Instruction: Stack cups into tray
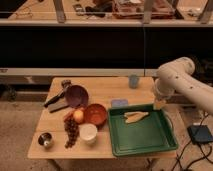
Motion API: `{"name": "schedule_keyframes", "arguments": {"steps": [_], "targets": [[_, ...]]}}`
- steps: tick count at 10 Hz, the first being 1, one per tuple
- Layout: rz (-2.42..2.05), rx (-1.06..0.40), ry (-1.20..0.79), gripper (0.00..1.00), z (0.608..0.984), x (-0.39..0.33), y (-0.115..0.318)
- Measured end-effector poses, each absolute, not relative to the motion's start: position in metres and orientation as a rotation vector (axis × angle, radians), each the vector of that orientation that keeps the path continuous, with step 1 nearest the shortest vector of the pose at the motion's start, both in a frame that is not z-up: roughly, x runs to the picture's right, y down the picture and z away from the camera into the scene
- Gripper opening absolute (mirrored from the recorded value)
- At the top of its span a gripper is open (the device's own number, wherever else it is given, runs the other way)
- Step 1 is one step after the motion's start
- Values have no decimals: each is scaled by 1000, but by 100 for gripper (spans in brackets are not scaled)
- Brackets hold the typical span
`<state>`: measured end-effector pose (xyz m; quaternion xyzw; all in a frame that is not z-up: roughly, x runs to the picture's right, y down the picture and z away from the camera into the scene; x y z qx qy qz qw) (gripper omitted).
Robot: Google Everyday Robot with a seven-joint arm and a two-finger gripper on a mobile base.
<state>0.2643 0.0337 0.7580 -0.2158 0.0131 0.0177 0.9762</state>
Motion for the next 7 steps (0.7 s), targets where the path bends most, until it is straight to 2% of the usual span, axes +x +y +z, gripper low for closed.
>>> {"name": "schedule_keyframes", "arguments": {"steps": [4, 7], "targets": [[49, -316, 5, 65, 825, 252, -48], [47, -274, -3, 65, 850, 245, -74]]}}
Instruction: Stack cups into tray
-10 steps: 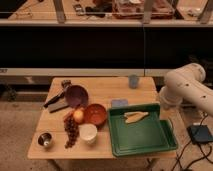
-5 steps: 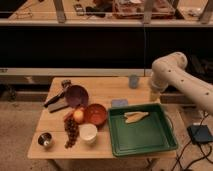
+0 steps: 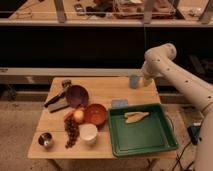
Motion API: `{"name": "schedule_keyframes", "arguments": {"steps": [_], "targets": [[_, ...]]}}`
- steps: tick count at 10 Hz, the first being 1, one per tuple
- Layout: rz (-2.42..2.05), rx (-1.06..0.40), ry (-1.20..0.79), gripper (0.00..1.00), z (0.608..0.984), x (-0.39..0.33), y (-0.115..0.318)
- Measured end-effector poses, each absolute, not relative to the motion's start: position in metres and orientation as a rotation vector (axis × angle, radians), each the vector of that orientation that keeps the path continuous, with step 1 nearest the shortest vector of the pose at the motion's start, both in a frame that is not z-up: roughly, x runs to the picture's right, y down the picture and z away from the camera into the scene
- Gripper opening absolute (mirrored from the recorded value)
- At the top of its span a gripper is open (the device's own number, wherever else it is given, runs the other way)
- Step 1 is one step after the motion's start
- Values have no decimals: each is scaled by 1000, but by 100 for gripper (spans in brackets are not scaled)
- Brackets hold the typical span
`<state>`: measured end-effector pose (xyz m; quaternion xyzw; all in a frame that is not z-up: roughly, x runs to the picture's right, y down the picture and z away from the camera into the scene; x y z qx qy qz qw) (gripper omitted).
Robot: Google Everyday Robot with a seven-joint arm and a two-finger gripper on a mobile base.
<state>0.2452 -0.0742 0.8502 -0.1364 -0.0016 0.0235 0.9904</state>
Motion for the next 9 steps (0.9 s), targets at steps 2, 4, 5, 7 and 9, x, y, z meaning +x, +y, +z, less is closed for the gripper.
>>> {"name": "schedule_keyframes", "arguments": {"steps": [2, 4, 5, 7, 9], "targets": [[50, -273, -1, 65, 849, 248, -74], [59, -286, -22, 65, 851, 247, -75], [70, -293, -59, 65, 854, 251, -74], [99, -308, -161, 65, 866, 282, -72], [104, -310, -196, 65, 878, 291, -69]]}}
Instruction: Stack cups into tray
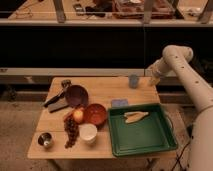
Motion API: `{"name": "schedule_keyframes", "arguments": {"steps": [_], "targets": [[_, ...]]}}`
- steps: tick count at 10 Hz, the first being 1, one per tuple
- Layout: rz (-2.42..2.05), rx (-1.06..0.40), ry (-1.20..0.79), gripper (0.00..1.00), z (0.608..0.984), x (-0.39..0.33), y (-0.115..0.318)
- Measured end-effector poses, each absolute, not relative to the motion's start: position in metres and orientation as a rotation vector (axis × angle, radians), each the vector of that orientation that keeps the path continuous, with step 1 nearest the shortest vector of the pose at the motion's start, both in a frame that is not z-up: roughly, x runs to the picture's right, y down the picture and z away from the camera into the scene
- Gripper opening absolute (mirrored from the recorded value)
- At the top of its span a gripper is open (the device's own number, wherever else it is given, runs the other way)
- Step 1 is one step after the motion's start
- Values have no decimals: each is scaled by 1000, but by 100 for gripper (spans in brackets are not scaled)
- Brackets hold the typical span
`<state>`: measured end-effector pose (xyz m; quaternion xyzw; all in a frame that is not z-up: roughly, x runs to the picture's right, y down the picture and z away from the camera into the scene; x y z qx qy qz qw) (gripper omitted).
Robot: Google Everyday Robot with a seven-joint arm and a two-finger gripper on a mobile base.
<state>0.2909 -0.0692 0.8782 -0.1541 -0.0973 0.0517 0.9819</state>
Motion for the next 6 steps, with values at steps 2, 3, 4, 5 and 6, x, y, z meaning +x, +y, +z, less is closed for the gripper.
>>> {"name": "schedule_keyframes", "arguments": {"steps": [2, 3, 4, 5, 6], "targets": [[94, -295, -232, 65, 890, 289, -61], [85, -277, -267, 65, 895, 288, -55], [75, -268, -285, 65, 898, 286, -51], [59, -260, -306, 65, 902, 276, -49], [44, -257, -318, 65, 906, 267, -46]]}}
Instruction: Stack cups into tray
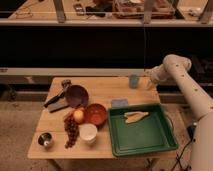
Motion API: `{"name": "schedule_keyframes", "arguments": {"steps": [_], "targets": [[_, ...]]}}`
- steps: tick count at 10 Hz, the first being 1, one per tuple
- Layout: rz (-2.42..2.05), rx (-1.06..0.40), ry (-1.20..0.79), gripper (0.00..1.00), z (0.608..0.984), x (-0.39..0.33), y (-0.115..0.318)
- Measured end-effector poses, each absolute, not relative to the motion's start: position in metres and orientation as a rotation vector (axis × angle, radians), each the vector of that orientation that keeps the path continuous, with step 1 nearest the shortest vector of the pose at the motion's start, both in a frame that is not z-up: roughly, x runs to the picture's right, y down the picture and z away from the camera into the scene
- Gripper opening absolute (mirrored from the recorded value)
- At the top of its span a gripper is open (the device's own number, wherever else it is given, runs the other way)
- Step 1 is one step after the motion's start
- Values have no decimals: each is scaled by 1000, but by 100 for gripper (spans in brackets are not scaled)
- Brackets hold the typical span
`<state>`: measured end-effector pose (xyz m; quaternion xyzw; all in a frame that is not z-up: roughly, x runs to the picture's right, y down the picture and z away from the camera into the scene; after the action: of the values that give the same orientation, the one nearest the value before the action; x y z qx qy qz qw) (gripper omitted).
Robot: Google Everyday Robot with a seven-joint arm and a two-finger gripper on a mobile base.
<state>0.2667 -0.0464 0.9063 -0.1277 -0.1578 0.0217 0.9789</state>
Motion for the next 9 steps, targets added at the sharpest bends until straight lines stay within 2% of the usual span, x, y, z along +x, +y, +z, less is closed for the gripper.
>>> {"name": "schedule_keyframes", "arguments": {"steps": [9], "targets": [[-80, -206, -285, 65, 946, 237, -35]]}}
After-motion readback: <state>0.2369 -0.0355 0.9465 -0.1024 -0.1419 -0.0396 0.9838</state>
